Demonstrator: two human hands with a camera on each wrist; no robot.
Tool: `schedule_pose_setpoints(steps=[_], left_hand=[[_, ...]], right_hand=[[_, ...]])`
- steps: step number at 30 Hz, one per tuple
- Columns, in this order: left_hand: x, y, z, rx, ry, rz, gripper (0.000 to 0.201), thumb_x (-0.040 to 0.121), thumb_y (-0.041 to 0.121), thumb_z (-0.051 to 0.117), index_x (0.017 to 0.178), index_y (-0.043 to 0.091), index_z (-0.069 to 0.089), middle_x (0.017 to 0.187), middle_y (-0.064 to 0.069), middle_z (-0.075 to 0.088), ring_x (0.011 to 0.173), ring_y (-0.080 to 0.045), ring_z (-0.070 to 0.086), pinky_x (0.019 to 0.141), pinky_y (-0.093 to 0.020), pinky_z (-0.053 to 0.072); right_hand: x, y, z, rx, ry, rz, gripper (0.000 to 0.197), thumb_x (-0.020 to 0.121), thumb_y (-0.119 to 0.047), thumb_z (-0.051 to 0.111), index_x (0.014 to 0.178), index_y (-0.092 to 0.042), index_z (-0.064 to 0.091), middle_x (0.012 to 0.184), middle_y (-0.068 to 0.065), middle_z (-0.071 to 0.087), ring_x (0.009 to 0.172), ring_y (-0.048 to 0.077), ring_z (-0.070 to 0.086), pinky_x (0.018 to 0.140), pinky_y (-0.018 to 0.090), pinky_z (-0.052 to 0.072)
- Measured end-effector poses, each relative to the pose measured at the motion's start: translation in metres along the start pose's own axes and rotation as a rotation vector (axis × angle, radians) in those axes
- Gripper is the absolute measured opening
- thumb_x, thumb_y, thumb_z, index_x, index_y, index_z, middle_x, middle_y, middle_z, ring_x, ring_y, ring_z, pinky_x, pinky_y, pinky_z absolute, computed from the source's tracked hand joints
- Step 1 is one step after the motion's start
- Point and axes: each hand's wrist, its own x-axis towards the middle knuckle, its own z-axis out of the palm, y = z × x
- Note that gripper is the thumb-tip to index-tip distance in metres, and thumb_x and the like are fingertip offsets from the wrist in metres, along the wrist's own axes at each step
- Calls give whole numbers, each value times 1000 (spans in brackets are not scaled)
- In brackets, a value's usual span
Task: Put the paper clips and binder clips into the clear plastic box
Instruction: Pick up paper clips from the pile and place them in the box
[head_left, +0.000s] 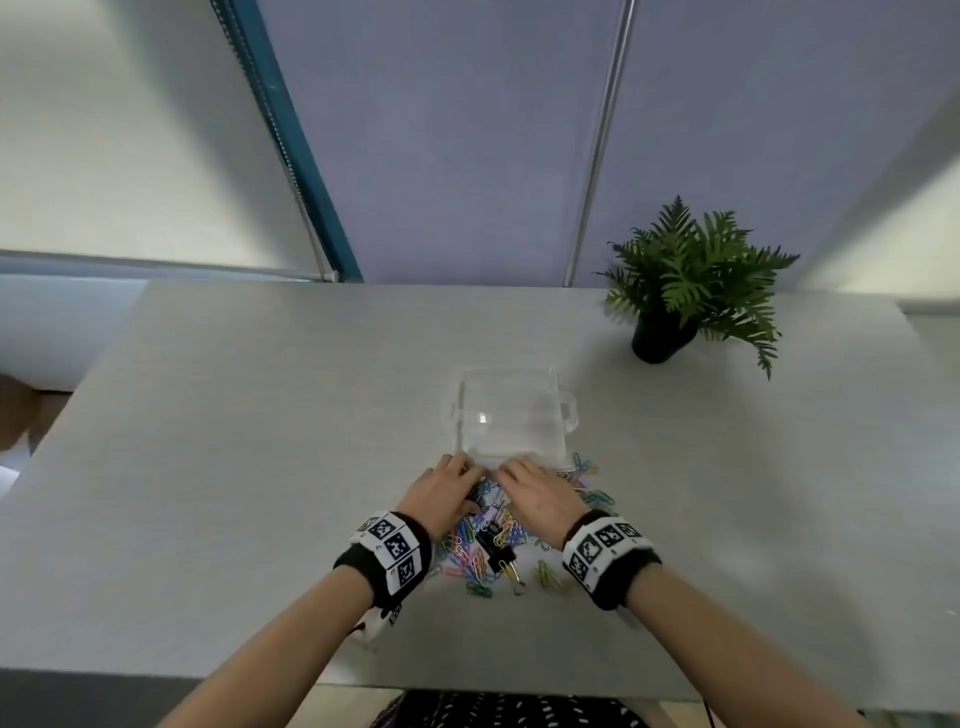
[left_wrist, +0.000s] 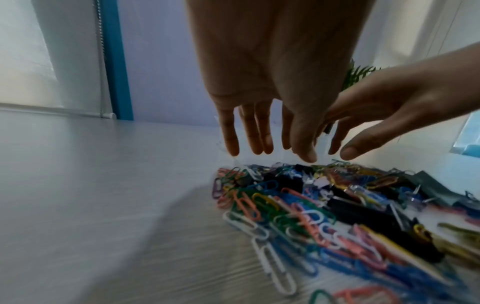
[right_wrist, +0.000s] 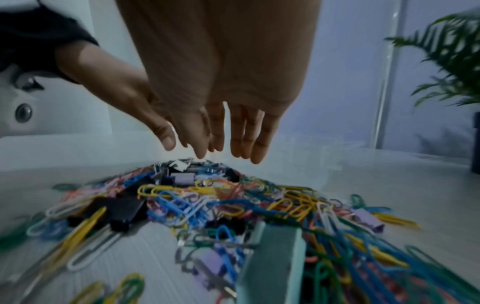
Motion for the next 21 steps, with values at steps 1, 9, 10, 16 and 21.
schedule_pose_setpoints(steps=[1,9,10,16,21], left_hand=[[0,-3,-1,8,-14,-6,49,87,28,57,132,20,40,130,-4,44,117,-18,44,100,-31,42],[-9,-25,10,7,-131,-25,66,78,24,69,136,25,36,132,-4,36,121,-19,38,93,-34,49],[-9,-24,12,-15,-110,-40,65,78,20,69,135,24,37,131,-4,37,120,-20,39,92,-34,50],[-2,-25,17,-370,21,-246,63,77,0,65,132,9,36,127,-9,46,109,-19,52,95,-23,41],[-7,-32,13,-610,149,-357,45,76,0,68,116,10,51,112,-2,49,95,-14,53,83,-16,50]], right_hand=[[4,-1,3,-29,-21,-10,43,87,-8,49,128,-7,40,125,11,46,116,26,41,94,38,43],[6,2,17,-74,-50,-13,55,81,-13,60,131,-15,37,123,12,44,115,28,41,92,40,44],[7,3,18,-52,-41,-7,53,80,-12,62,128,-14,39,120,12,46,111,27,43,89,40,46],[9,11,21,210,-19,121,29,79,-6,63,105,-11,49,106,7,54,97,22,51,80,35,48],[3,19,16,526,54,253,25,80,0,61,101,-9,52,78,3,55,74,22,57,61,18,43]])
